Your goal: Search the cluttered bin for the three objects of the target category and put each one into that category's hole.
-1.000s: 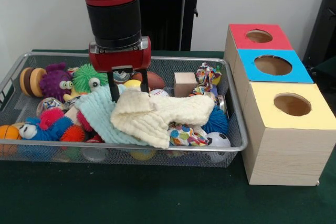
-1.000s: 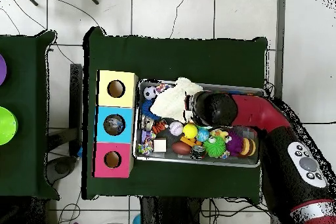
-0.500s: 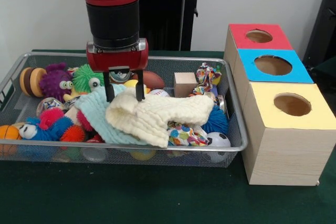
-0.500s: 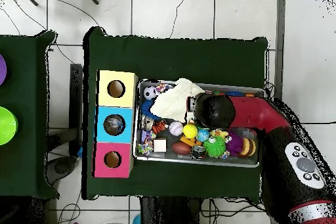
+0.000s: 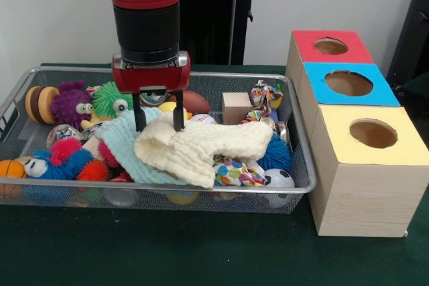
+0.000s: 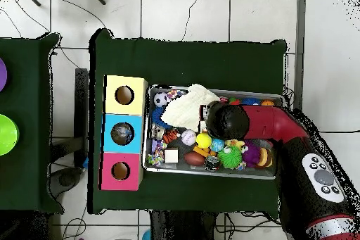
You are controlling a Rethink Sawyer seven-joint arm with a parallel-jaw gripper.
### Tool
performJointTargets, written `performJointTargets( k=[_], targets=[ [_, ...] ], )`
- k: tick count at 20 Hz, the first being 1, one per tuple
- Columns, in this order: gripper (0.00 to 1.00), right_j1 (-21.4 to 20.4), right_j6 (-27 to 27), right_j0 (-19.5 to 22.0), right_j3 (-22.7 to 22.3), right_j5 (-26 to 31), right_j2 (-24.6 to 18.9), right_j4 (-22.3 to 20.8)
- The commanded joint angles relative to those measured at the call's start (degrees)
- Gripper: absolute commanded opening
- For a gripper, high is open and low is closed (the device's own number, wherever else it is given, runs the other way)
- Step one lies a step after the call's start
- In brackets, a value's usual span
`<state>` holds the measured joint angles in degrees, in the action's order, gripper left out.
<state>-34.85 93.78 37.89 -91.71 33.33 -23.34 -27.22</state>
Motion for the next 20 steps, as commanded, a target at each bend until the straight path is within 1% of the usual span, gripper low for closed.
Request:
performJointTargets(
  k=[1,2,5,8,11,13,16,17,19,20],
  targets=[
    [1.0,0.6,4.5,0.7,-4.5,-6.4,1.6,-2.0],
    [1.0,0.7,4.5,0.9,-4.4,-5.8,1.5,-1.5],
    [1.0,0.4,4.1,-1.2,-2.5,-1.1,3.1,-1.3],
    [1.0,0.6,3.8,-1.3,-2.1,-0.9,3.1,-1.2],
    [1.0,0.2,3.5,-1.8,-1.3,0.8,3.4,-0.7],
    [1.0,0.0,3.1,-2.6,-0.5,3.1,3.6,0.0],
    [1.0,-1.9,5.0,-5.5,1.6,6.5,5.3,0.9],
    [1.0,-1.9,5.0,-5.9,2.5,8.1,5.3,1.8],
    [1.0,-1.7,3.6,-6.3,4.5,11.8,5.1,2.9],
    [1.0,-1.7,3.1,-6.5,4.9,12.8,5.2,3.2]
  ],
)
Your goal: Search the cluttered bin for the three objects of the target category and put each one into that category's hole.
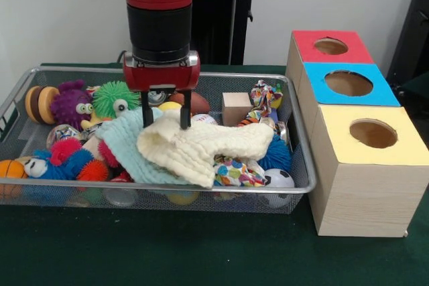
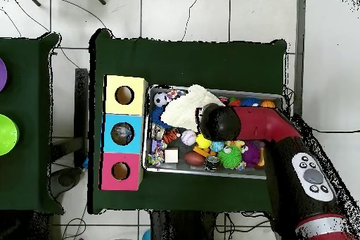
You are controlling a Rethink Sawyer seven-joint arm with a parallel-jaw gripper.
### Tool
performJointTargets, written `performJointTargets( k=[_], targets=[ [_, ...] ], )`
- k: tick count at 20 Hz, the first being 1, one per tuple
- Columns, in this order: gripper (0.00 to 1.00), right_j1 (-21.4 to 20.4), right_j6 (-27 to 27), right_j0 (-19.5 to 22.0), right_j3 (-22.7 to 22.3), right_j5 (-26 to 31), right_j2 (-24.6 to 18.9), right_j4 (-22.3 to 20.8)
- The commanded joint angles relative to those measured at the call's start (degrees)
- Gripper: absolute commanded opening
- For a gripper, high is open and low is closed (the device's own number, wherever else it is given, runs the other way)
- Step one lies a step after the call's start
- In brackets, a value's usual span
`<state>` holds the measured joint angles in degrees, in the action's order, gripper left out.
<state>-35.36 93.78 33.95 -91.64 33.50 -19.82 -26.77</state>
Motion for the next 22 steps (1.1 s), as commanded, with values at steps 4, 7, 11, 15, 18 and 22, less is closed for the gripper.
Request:
performJointTargets(
  k=[4,7,11,15,18,22],
  targets=[
    [1.0,-3.2,4.6,-3.9,4.4,12.6,2.3,3.7],
    [1.0,-3.9,6.2,-5.3,4.8,14.5,2.9,4.7],
    [1.0,-2.0,7.6,-6.5,5.7,14.8,3.8,5.2],
    [1.0,-1.6,8.9,-6.1,3.1,9.3,4.8,5.6],
    [1.0,-1.5,9.2,-6.3,2.6,7.2,5.5,5.7],
    [1.0,-1.3,8.1,-5.5,1.7,5.5,5.4,5.8]
  ],
)
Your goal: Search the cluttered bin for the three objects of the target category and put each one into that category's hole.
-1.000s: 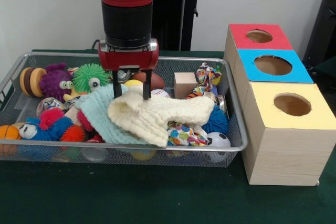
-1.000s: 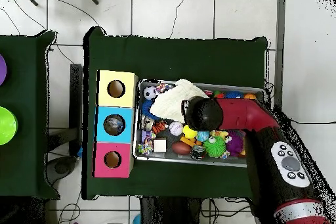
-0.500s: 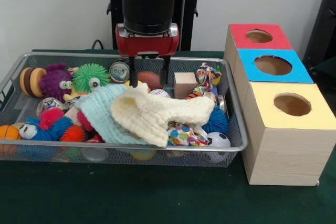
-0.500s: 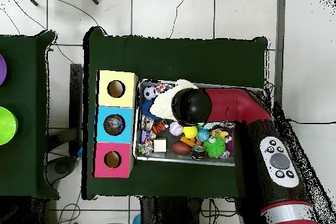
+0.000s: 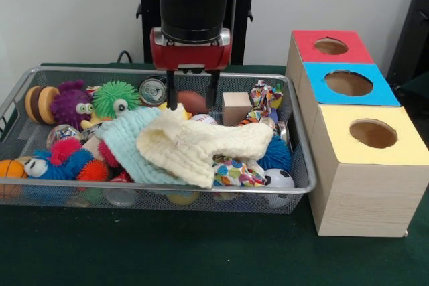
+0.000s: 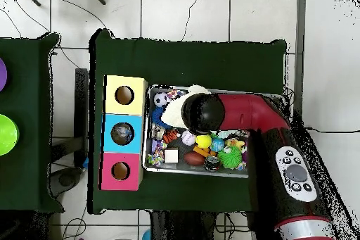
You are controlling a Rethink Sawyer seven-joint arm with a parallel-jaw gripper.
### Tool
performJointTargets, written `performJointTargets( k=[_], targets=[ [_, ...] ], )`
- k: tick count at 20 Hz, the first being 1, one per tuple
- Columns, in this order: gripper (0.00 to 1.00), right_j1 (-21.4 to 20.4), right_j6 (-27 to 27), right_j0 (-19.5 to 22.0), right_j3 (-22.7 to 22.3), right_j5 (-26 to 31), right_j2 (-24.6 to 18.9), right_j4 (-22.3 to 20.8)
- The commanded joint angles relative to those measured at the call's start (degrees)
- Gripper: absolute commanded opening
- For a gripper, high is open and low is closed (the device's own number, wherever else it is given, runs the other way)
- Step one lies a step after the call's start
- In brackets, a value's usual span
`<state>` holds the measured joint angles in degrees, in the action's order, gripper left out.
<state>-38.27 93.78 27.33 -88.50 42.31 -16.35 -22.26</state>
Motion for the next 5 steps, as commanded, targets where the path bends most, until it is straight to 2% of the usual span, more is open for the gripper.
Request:
performJointTargets(
  k=[1,5],
  targets=[
    [1.0,1.6,8.0,1.1,-1.4,-3.5,2.1,1.2],
    [1.0,1.8,6.6,1.6,-1.5,-3.3,1.9,1.3]
  ],
)
